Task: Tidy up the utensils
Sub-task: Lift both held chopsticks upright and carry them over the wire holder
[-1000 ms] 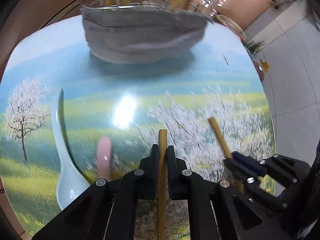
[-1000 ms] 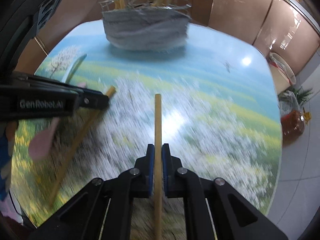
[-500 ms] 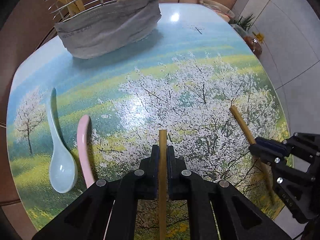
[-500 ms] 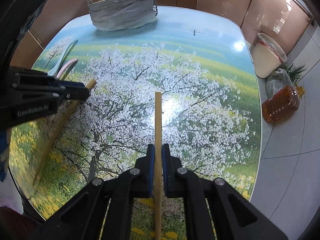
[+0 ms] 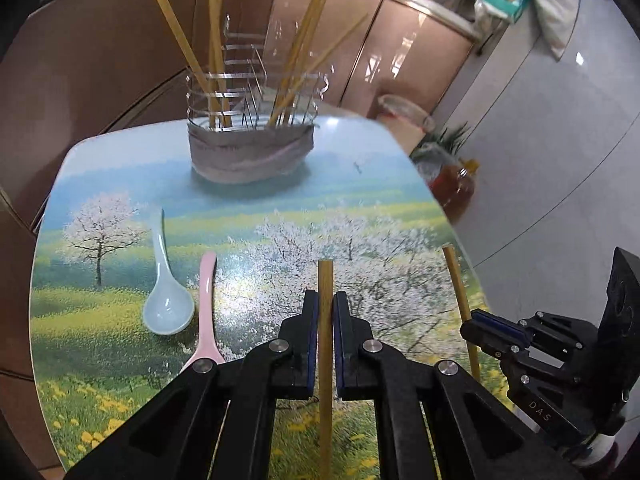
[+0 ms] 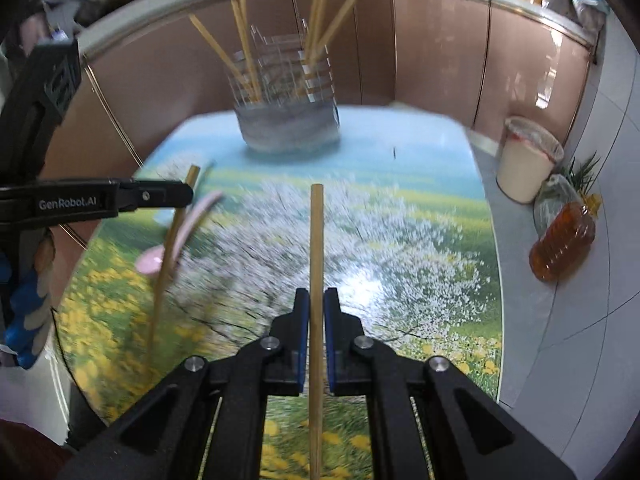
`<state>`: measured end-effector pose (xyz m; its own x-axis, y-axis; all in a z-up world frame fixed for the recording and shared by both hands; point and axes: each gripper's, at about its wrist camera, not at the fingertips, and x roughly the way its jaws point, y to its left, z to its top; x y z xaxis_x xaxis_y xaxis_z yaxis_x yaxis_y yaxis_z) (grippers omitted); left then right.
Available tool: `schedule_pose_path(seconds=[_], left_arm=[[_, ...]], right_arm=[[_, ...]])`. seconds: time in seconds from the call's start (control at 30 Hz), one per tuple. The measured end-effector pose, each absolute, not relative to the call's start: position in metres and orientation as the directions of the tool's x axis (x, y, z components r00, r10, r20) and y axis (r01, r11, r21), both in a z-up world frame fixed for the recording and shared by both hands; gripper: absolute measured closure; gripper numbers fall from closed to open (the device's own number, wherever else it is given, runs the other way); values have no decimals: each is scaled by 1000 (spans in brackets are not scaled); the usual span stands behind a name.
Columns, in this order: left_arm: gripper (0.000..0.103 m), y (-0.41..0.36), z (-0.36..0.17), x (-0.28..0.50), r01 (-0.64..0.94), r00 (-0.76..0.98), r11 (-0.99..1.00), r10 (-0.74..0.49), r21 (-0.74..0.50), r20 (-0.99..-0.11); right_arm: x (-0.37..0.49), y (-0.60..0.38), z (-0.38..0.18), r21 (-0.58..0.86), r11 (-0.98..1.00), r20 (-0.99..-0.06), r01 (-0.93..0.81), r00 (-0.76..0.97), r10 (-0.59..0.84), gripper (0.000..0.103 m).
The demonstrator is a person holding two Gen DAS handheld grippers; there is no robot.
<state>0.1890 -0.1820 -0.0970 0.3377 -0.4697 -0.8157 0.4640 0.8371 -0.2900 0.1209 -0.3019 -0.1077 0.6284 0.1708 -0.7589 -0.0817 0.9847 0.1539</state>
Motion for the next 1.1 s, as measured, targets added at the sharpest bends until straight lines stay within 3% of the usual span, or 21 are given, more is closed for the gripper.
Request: schedule_pose_path(seconds=[0.33,0.67,0.93,1.1], left_arm=[[97,-128,7,178,467,498,811,-571,-353,-653],[97,-98,115,235,456,693,829,-559,-323,-456],[97,-109,133,296,441,753,846,-531,-301,-388],[97,-119,109,328,418,777,864,-500,-280,-384]], right_arm=[[104,-282,-14,136,983,-598,-126,780,183,97],[173,-280,77,142,975,-394,-169,894,212,97],[259,-271,118,149,951,-156,-271,943,293,97],[311,-267,95,146,951,-79,-273,955,287,97]])
